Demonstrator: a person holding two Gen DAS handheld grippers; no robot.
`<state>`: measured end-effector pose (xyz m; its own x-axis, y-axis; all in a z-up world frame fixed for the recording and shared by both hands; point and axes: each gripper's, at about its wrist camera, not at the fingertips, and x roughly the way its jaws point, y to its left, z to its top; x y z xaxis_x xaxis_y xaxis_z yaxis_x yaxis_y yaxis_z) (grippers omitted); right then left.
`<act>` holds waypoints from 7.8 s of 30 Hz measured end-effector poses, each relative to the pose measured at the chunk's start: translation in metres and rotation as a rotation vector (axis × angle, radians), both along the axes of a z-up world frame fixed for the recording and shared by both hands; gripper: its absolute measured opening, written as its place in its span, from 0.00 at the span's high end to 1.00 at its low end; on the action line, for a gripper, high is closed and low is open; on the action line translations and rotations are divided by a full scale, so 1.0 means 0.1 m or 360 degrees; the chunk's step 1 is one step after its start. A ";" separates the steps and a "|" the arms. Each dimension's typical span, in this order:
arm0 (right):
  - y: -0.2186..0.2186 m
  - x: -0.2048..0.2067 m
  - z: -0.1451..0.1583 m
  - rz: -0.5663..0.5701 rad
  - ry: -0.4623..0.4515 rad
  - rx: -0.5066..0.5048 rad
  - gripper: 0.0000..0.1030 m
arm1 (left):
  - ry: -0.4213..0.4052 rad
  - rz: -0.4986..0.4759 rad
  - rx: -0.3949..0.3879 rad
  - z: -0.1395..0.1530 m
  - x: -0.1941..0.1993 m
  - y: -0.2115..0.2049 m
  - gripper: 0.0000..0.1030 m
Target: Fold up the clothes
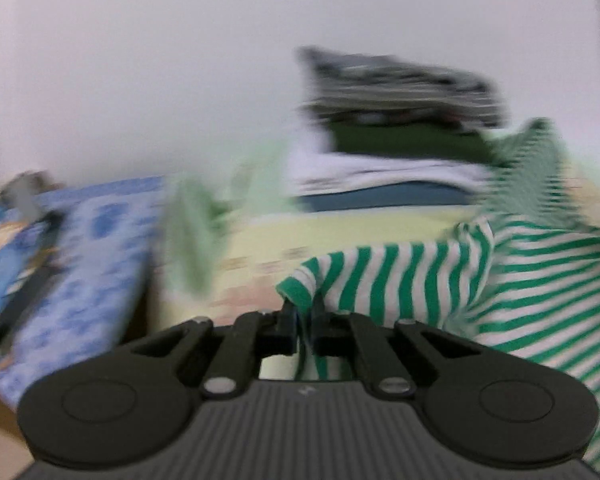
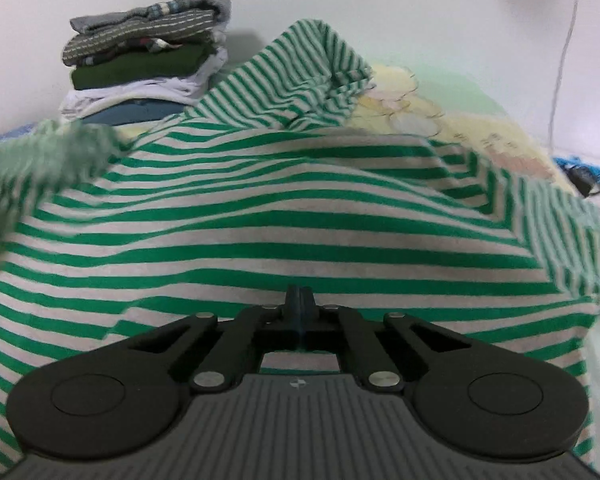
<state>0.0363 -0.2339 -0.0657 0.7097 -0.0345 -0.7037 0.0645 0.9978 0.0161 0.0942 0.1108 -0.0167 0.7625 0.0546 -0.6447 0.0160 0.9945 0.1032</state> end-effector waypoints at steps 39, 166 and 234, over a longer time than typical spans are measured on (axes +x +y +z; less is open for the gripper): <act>-1.31 -1.09 0.07 -0.0190 0.0148 -0.0029 0.68 | 0.0406 -0.0184 0.0022 -0.15 -1.29 -0.10 0.76; -0.82 2.23 1.60 0.0478 -0.0101 0.0490 0.97 | -0.0190 -0.0688 0.0498 0.08 0.94 -3.24 0.97; -0.66 0.17 0.53 0.0689 -0.0214 -0.0120 0.93 | 0.0282 -0.0841 -0.0554 -0.08 0.08 -2.34 0.25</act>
